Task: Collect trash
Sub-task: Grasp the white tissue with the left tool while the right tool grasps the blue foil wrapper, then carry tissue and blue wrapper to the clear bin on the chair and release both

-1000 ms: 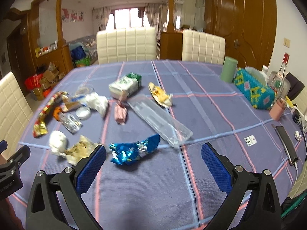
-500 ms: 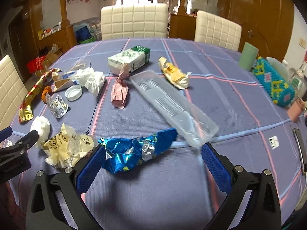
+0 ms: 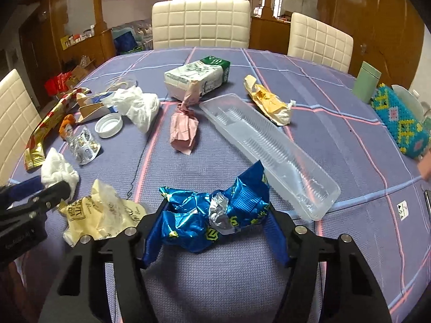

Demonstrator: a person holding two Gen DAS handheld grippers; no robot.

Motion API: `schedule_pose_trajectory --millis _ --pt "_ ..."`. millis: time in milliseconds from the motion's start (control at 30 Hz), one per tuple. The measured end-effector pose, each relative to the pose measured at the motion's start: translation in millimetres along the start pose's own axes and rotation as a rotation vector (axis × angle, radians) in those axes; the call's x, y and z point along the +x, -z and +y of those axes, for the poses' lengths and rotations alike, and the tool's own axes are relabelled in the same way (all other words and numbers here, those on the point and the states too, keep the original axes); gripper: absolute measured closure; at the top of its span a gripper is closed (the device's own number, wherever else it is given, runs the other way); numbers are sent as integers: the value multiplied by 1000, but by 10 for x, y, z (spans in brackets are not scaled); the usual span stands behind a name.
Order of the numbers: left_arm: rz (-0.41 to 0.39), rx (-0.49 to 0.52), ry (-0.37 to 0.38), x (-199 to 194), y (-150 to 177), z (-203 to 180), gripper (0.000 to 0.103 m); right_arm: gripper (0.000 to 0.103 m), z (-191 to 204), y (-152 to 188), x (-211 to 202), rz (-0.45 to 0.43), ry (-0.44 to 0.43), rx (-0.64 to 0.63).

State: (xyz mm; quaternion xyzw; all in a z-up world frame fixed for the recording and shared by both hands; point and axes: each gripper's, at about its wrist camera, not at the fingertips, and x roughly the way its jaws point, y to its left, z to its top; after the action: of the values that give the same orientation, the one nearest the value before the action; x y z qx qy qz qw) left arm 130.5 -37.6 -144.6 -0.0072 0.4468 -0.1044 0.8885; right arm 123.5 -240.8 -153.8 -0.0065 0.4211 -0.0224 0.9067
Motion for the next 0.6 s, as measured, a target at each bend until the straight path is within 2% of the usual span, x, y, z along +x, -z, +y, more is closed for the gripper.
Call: schedule_pose_trajectory --millis 67,133,333,600 --pt "-25 18 -7 -60 5 -51 80 44 28 -2 -39 -8 3 -10" --pt "-47 24 -10 -102 6 -45 82 44 54 -4 -84 -20 4 -18" --pt "-103 -2 -3 -364 36 85 83 44 152 -43 -290 -79 10 -38" --pt "-192 -35 -92 -761 81 458 83 44 592 -149 -572 -154 -46 -127"
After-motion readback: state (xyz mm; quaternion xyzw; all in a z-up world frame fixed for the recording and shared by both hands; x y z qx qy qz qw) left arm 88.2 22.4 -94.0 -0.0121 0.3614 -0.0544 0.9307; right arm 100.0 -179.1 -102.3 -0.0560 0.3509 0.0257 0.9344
